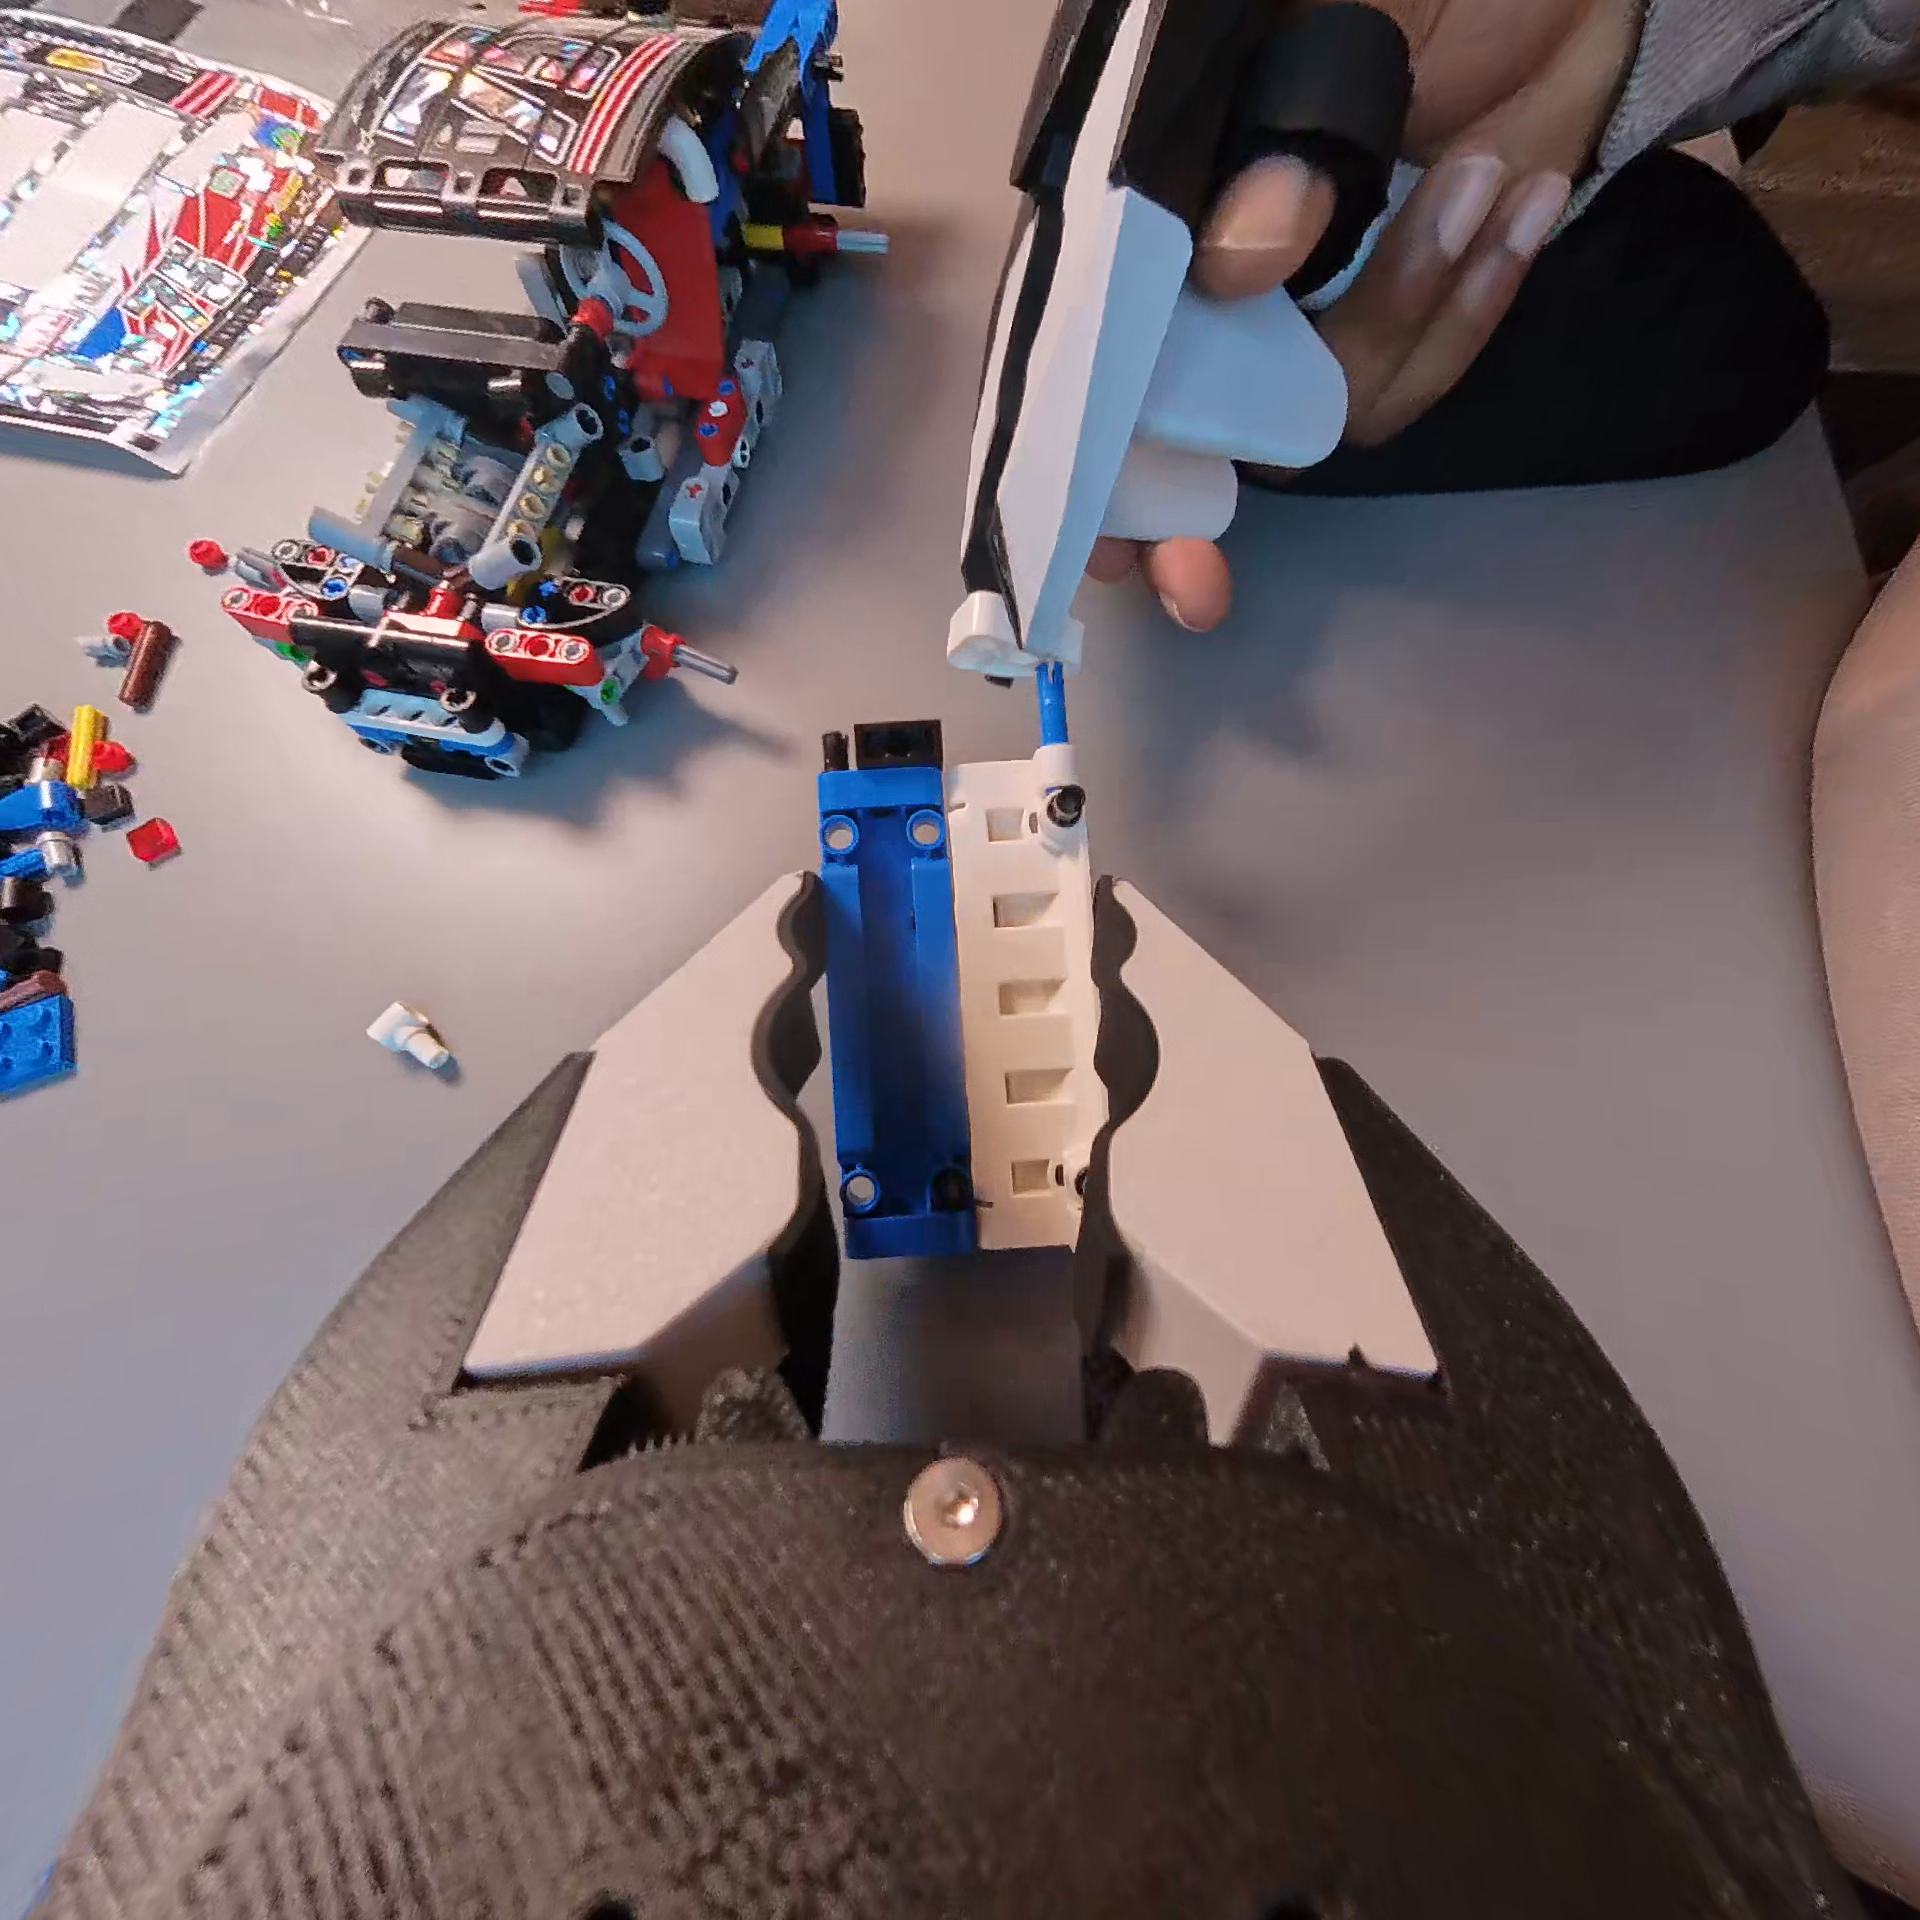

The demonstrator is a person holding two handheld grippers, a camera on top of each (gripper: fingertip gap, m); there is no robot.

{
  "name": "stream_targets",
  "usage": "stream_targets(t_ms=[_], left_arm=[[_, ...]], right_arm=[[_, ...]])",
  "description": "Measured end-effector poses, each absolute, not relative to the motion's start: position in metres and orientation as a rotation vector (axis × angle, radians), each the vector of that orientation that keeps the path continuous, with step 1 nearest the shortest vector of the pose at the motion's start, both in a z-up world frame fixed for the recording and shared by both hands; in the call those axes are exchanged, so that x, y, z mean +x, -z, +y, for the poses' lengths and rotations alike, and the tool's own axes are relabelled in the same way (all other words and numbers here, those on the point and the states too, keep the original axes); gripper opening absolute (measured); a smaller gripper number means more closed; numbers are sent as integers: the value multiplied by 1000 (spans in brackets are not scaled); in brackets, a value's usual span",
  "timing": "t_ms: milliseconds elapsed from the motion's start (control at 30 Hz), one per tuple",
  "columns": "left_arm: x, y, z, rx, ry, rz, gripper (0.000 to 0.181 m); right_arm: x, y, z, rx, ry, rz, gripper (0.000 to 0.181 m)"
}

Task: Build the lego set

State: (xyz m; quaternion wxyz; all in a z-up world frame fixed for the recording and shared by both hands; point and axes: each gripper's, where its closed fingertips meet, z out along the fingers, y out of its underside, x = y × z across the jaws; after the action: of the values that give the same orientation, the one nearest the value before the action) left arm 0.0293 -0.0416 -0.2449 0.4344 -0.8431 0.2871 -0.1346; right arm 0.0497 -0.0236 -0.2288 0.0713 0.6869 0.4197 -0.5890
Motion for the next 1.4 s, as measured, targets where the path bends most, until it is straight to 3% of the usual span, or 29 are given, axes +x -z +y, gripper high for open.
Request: stream_targets(t_ms=[967, 1200, 1400], left_arm=[[14, 256, -43, -2196, 282, 539, 49], [13, 256, -43, -2211, 272, 507, 50], [9, 257, -45, -2214, 311, 473, 50]], right_arm=[[25, 242, -29, 2328, 1916, 723, 11], [24, 242, -27, 2402, 1947, 916, 11], [24, 239, -22, 2440, 1866, 1416, 11]])
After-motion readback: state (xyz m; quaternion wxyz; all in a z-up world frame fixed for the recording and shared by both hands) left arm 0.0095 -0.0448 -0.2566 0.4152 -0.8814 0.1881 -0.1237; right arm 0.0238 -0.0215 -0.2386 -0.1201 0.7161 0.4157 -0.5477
